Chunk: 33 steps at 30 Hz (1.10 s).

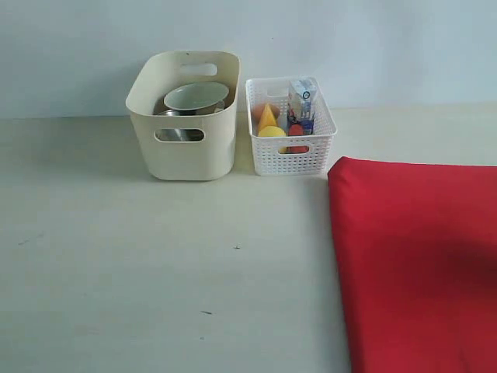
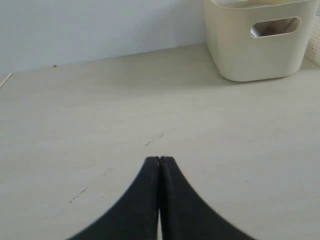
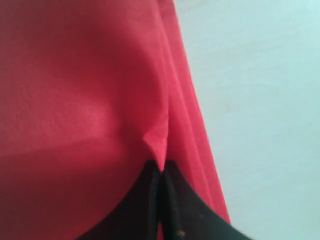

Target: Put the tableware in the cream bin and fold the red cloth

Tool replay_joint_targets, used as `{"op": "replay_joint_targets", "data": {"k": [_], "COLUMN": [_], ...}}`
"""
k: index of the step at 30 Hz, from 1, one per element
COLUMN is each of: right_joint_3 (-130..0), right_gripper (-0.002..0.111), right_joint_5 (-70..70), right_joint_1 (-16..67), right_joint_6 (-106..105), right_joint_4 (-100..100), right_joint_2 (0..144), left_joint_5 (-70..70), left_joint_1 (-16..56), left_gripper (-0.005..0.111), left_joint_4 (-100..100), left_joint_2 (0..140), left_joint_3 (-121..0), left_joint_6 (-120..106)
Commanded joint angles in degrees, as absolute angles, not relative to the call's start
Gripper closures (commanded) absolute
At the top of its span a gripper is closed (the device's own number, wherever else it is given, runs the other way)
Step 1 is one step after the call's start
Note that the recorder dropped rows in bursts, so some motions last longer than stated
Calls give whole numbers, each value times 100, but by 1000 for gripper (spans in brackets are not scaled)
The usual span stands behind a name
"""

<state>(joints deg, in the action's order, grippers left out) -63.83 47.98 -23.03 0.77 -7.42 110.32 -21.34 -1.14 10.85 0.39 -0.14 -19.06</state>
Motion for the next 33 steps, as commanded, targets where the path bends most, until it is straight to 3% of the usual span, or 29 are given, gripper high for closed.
{"op": "replay_joint_targets", "data": {"k": [1, 6, 8, 10, 14, 22, 28, 33], "right_joint_3": [-6550, -6725, -6730, -6730, -6619, -5888, -5467, -5093], "right_gripper": [95, 56, 47, 45, 53, 107, 108, 108], "right_joint_5": [4612, 4680, 4665, 4656, 4617, 4279, 3866, 3652], "right_joint_1": [-2331, -2331, -2331, -2331, -2158, -1036, -413, -362], "right_joint_6": [-125, -222, -222, -222, -663, -886, -794, -508], "right_joint_4": [-446, -195, -195, -55, 459, 667, 667, 670], "right_joint_2": [11093, 11024, 10873, 10661, 10242, 10010, 10010, 10010], "left_joint_5": [-2129, -2129, -2129, -2129, -2129, -2129, -2129, -2129], "left_joint_1": [-91, -91, -91, -91, -91, -91, -91, -91], "left_gripper": [107, 107, 107, 107, 107, 107, 107, 107], "left_joint_4": [1103, 1103, 1103, 1103, 1103, 1103, 1103, 1103], "left_joint_2": [0, 0, 0, 0, 0, 0, 0, 0], "left_joint_3": [0, 0, 0, 0, 0, 0, 0, 0], "left_joint_6": [-1928, -1928, -1928, -1928, -1928, -1928, -1928, -1928]}}
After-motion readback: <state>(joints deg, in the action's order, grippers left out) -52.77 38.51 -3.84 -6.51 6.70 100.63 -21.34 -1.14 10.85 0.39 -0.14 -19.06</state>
